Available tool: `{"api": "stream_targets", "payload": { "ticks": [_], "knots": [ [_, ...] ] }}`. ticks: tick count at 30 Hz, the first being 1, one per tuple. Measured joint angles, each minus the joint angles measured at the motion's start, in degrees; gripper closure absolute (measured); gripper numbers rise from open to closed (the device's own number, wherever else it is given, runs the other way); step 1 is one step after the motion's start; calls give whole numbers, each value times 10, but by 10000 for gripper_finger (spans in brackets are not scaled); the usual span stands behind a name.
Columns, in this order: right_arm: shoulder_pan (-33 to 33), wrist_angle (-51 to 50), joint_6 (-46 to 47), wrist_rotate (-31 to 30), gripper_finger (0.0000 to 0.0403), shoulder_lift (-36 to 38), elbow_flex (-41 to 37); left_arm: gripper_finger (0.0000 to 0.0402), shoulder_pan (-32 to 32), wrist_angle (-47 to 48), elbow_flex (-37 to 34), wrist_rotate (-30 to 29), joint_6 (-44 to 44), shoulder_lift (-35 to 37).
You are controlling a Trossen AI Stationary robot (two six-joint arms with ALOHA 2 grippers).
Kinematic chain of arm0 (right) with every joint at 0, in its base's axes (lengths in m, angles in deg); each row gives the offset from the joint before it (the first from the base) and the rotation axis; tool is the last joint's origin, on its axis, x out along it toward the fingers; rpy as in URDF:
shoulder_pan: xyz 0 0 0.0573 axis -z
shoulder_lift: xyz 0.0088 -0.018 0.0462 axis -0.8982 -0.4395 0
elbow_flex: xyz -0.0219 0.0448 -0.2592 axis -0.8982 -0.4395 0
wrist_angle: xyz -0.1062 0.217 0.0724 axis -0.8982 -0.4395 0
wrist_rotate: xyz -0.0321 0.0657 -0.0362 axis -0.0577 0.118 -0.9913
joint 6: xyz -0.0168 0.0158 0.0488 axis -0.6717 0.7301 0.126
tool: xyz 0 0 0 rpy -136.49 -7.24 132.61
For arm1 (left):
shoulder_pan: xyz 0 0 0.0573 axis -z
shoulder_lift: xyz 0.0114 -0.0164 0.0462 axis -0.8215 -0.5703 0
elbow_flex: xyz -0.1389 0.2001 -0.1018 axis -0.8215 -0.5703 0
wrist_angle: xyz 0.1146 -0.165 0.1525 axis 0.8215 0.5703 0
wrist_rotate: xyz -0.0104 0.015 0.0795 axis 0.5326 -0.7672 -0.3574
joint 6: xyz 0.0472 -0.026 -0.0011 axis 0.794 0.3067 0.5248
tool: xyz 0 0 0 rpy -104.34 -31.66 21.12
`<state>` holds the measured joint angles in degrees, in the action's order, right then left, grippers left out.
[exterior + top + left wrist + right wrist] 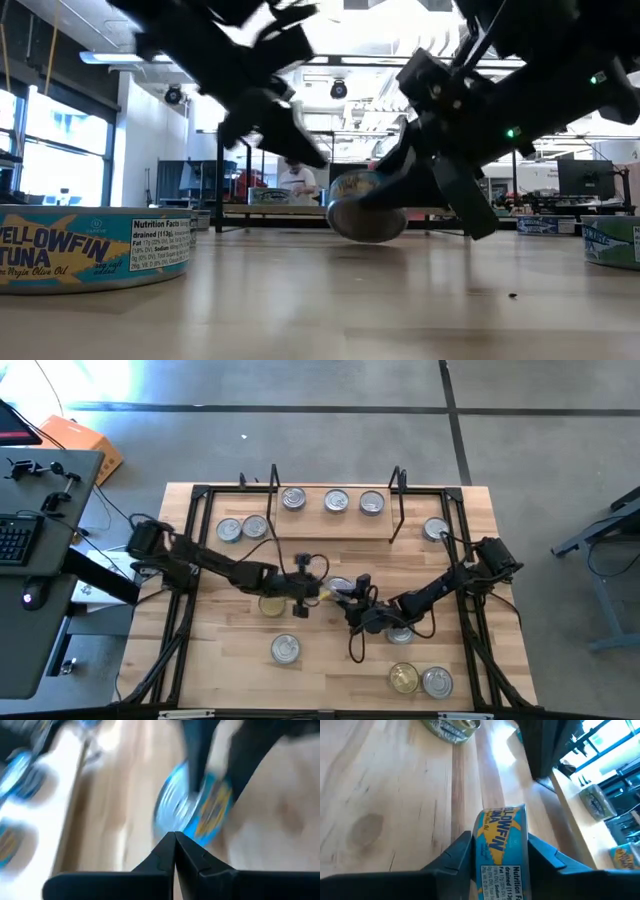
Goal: Stack canned seafood by type on shelf
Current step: Put the yellow and blue tuna can on the shelf
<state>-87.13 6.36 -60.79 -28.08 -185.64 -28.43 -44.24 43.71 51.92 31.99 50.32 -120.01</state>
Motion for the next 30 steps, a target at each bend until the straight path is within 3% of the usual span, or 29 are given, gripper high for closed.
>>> {"api": "stream_targets", "payload": {
  "ticks": [3,7,11,17,21,26,30],
  "knots": [
    [2,-4,-37,-29,287,14,8,401,20,127,0,-64,-79,51],
    [33,-3,-136,-56,287,35,39,401,50,246,-6,-104,-188,101],
    [90,-18,-219,-54,287,42,84,401,90,274,-33,-160,-275,123],
    [209,-144,-222,58,287,42,134,401,151,273,-83,-207,-385,125],
    [276,-164,-218,106,287,42,134,401,181,274,-105,-226,-424,123],
    [325,-194,-208,186,287,42,134,401,197,272,-116,-253,-445,123],
    [343,-204,-182,195,287,43,136,401,198,268,-117,-258,-446,123]
  ]
}}
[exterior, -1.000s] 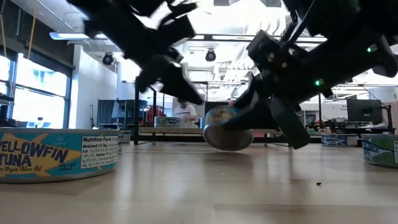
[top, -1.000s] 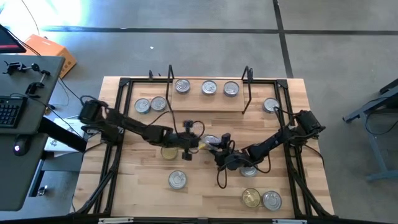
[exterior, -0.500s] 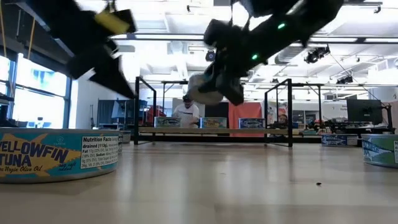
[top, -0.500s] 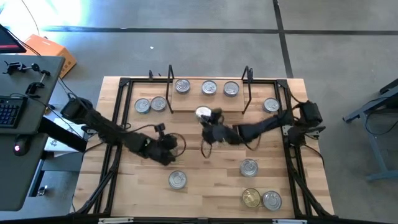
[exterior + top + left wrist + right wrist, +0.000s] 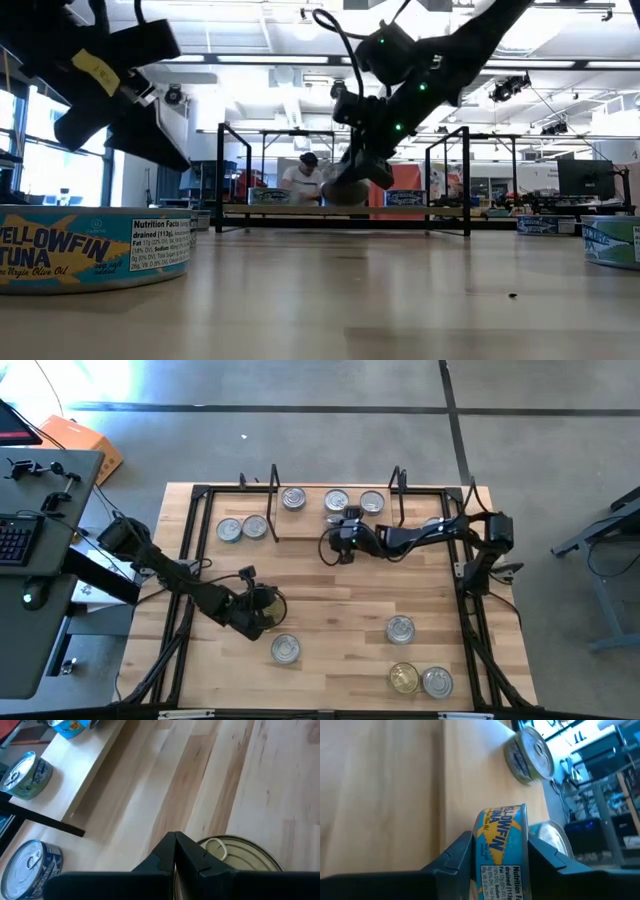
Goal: Stack canned seafood by type on shelf
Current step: Put the yellow and blue tuna can on the shelf
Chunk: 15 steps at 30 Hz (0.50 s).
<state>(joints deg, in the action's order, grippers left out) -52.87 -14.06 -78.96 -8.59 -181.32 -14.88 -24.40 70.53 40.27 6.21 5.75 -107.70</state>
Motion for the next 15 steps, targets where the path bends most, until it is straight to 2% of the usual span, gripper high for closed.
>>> {"api": "stream_targets", "payload": {
  "ticks": [2,8,11,15],
  "knots": [
    [3,0,20,1,268,1,1,401,0,0,0,-3,0,0],
    [3,-10,57,43,173,-2,-2,401,0,-13,0,-7,20,0],
    [2,-6,74,38,155,-1,-1,401,0,-22,0,-8,25,0],
    [-3,-7,79,14,152,2,-1,401,0,-23,0,-7,25,0]
  ]
}}
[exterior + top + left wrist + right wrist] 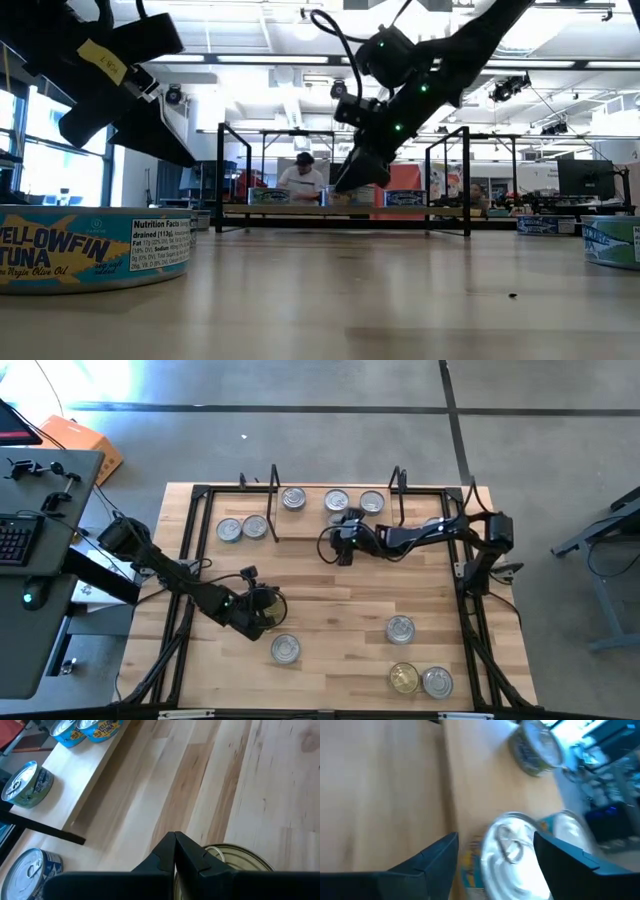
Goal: Stack canned seafood by type on shelf
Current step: Put the yellow and blue tuna can on the shelf
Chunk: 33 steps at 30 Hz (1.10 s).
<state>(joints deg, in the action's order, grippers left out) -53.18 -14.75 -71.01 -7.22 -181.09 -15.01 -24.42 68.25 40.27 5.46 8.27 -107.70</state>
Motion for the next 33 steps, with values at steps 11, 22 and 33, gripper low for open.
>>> {"api": "stream_targets", "payload": {
  "ticks": [11,22,33],
  "knots": [
    [-28,-138,82,-22,151,62,0,401,0,-3,0,0,0,0],
    [20,-130,138,-4,251,39,0,401,0,-23,0,-9,25,0],
    [24,-96,148,-18,274,37,0,401,-1,-50,0,-10,50,0]
  ]
}}
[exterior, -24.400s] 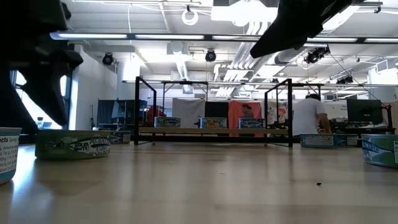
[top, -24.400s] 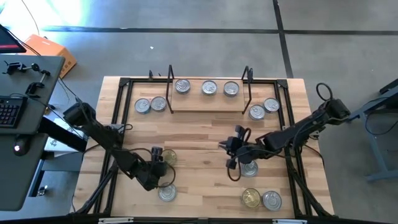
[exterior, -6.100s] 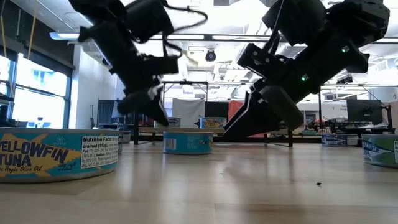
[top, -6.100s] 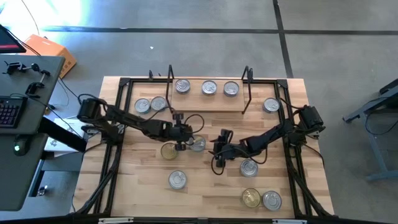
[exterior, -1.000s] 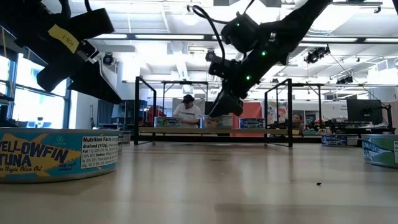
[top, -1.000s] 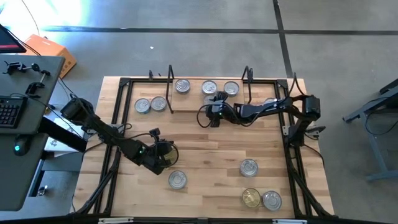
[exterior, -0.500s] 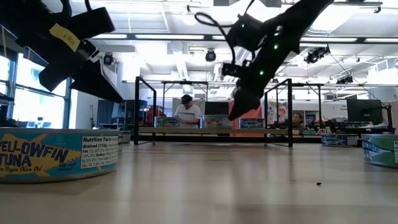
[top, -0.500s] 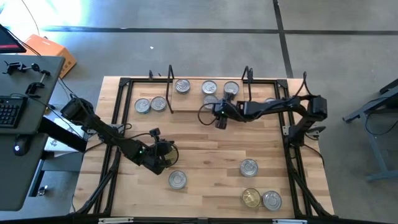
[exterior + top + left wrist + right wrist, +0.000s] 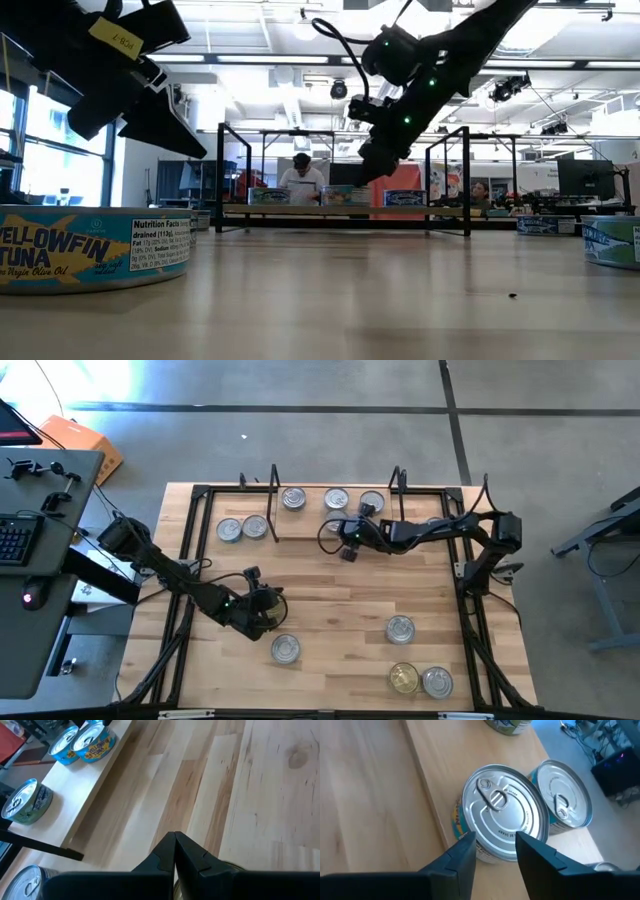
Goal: Stack canned seafood by type on shelf
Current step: Put the yellow and blue tuna can on the shelf, then put the green tuna can on the shelf
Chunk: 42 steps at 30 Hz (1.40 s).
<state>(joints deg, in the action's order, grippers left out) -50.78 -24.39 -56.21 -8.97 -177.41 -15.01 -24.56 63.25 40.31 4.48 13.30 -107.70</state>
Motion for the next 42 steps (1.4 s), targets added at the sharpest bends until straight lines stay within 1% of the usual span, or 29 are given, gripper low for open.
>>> {"api": "stream_targets", "payload": {
  "ticks": [4,7,9,13,15,17,20,23,26,28,31,34,36,38,40,42],
  "knots": [
    [-17,-12,63,0,274,5,0,401,0,0,0,0,-4,0],
    [-53,-27,99,19,274,20,0,401,0,-1,0,0,-4,0],
    [-87,-40,121,21,274,35,0,401,0,-6,0,1,-4,0],
    [-188,-75,196,15,274,75,0,401,0,-31,0,0,0,0],
    [-251,-88,227,-5,274,92,0,401,0,-50,0,-3,9,0],
    [-312,-102,249,-29,274,108,0,401,-1,-74,0,-3,30,0],
    [-393,-157,302,-33,274,131,0,401,-5,-125,0,4,88,0],
    [-455,-242,435,-18,274,153,0,401,-12,-178,0,27,164,0],
    [-504,-311,599,33,274,168,0,401,-25,-223,0,57,228,0],
    [-534,-349,696,54,274,169,0,401,-37,-249,0,74,264,0],
    [-572,-418,839,90,274,167,0,401,-56,-271,0,110,294,0],
    [-609,-483,971,155,275,165,0,401,-76,-282,0,148,300,0],
    [-638,-482,1044,208,276,165,0,401,-86,-281,0,176,300,0],
    [-669,-452,1101,244,282,165,0,401,-92,-280,0,196,300,0],
    [-695,-428,1167,253,291,165,0,401,-97,-281,0,205,300,0],
    [-718,-431,1242,257,304,165,0,401,-101,-283,0,208,300,0]
  ]
}}
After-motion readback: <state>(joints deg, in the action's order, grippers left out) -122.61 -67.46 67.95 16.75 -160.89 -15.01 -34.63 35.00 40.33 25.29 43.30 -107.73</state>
